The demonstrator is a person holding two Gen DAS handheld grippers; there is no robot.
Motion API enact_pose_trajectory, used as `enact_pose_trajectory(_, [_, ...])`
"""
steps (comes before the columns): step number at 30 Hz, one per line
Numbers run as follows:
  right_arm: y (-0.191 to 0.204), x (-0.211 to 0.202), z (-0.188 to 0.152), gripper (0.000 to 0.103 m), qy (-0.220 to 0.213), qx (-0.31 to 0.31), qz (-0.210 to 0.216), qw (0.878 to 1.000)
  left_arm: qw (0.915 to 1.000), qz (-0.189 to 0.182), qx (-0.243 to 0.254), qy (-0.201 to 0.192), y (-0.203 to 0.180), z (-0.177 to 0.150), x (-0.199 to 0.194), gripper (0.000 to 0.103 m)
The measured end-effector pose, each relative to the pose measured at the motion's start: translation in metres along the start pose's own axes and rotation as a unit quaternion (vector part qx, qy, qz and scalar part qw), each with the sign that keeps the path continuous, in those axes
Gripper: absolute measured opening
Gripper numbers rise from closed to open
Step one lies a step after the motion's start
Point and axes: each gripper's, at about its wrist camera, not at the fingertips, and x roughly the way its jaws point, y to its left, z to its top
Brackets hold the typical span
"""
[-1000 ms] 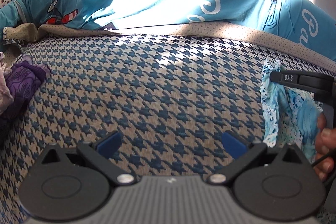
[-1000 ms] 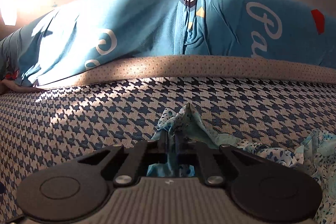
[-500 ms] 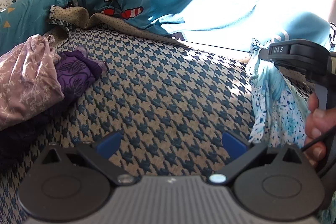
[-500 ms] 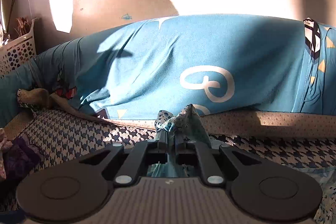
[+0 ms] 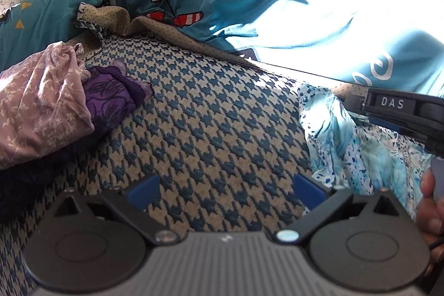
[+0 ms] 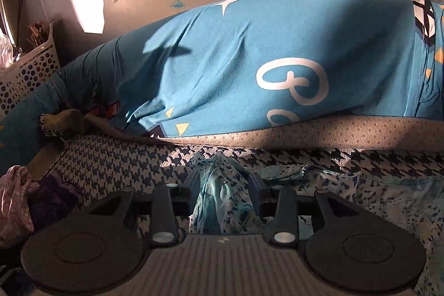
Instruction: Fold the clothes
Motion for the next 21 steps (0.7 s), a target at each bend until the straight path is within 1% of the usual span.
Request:
enact_pose_trajectory(4, [-0.022,-0.04,-0.015,0.038,-0.004,-0.021,-0.033,0.999,0.999,-0.038,0.024,0.002,-0.016,-0.006,-0.001,0.103])
enact_pose_trajectory(7, [-0.044,-0.068,-0.03,0.038,-0.001,-0.015,-0.045,0.999,0.9966,-0.062,0.055,-0.004,-0.032,-0.013,-0.005,0.103])
enact_pose_trajectory(10, [-0.064,-0.095,-0.048,0.038,0.005,-0.013,-0.075,0.997,0.9931,-0.082,0.083,-0.013,-0.048,-0.02,-0.009,0.103])
enact_pose_trajectory(13, [-0.081,-0.112,-0.06,0.038,0.017,-0.013,-0.101,0.995,0.9878,-0.117,0.103,-0.007,-0.061,-0.027,-0.01,0.103])
enact_pose_trajectory(15, [-0.093,-0.125,-0.067,0.038,0.021,-0.013,-0.122,0.992,0.984,-0.132,0.119,-0.002,-0.071,-0.034,-0.01,0.103])
enact_pose_trajectory(18, [-0.114,-0.138,-0.076,0.038,0.031,-0.001,-0.128,0.991,0.9795,-0.145,0.14,0.004,-0.082,-0.042,-0.009,0.103])
enact_pose_trajectory(21, [-0.129,-0.141,-0.08,0.038,0.045,-0.007,-0.151,0.987,0.9755,-0.155,0.155,0.012,-0.09,-0.049,-0.008,0.103])
